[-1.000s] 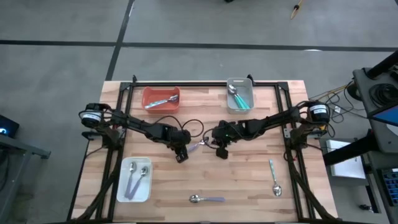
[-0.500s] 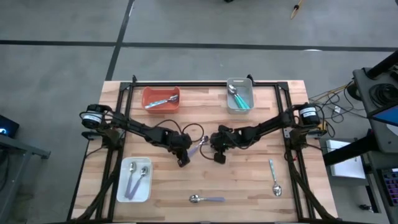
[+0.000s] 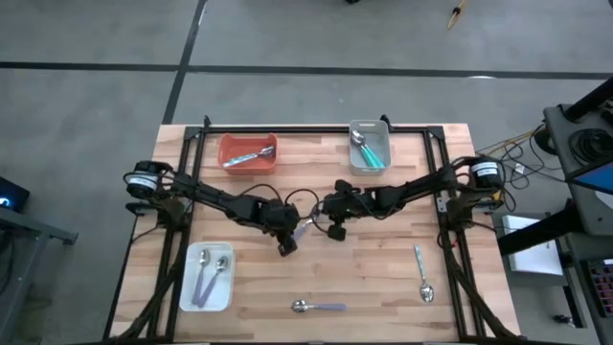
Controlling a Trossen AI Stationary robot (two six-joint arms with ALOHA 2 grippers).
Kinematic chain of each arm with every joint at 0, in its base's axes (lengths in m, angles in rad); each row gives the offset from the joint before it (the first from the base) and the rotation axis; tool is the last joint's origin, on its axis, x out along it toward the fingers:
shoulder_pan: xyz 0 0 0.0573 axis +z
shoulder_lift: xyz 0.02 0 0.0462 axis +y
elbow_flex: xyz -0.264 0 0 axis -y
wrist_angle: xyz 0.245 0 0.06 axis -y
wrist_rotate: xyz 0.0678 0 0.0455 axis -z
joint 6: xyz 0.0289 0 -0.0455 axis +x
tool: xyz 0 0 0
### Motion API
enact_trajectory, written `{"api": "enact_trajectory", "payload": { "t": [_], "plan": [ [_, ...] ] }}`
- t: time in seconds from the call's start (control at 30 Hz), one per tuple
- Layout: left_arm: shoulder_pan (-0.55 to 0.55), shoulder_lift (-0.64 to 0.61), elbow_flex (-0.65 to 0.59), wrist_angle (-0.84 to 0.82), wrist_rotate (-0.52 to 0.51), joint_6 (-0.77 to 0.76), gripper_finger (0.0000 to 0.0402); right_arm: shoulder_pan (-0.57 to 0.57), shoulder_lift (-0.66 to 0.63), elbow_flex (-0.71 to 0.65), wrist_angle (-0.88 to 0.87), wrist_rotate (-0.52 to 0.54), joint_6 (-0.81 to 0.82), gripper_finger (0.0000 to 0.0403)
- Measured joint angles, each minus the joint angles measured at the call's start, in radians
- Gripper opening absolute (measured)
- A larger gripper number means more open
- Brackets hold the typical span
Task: Sort silverware by color (type)
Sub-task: Put the left purple spoon into the white bin
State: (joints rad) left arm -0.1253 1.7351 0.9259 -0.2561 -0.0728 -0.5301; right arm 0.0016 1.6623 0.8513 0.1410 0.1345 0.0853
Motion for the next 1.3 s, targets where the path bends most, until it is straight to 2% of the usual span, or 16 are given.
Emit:
{"api": "enact_trajectory", "payload": {
  "t": [0.27, 0.47, 0.57, 0.77, 0.97, 1.13, 1.3],
  "plan": [
    [-0.035, 0.0, 0.061, 0.04, -0.122, 0.0, 0.0, 0.038, -0.106, -0.021, -0.103, 0.018, -0.018, 0.0013],
    [-0.164, 0.0, 0.047, 0.07, -0.392, 0.037, 0.0, 0.089, -0.174, -0.096, -0.08, 0.103, 0.001, 0.0013],
    [-0.206, 0.005, 0.041, 0.116, -0.469, 0.074, 0.0, 0.102, -0.191, -0.144, 0.004, 0.104, 0.008, 0.0013],
    [-0.206, 0.02, 0.014, 0.213, -0.488, 0.125, 0.0021, 0.105, -0.194, -0.217, 0.181, 0.103, 0.011, 0.0013],
    [-0.198, 0.053, -0.035, 0.304, -0.497, 0.124, 0.008, 0.105, -0.189, -0.227, 0.204, 0.103, 0.035, 0.0013],
    [-0.188, 0.101, -0.048, 0.342, -0.57, 0.118, 0.013, 0.105, -0.176, -0.228, 0.228, 0.103, 0.036, 0.0013],
    [-0.173, 0.162, -0.053, 0.407, -0.572, 0.109, 0.0156, 0.105, -0.172, -0.228, 0.24, 0.103, 0.039, 0.0013]
  ]
}}
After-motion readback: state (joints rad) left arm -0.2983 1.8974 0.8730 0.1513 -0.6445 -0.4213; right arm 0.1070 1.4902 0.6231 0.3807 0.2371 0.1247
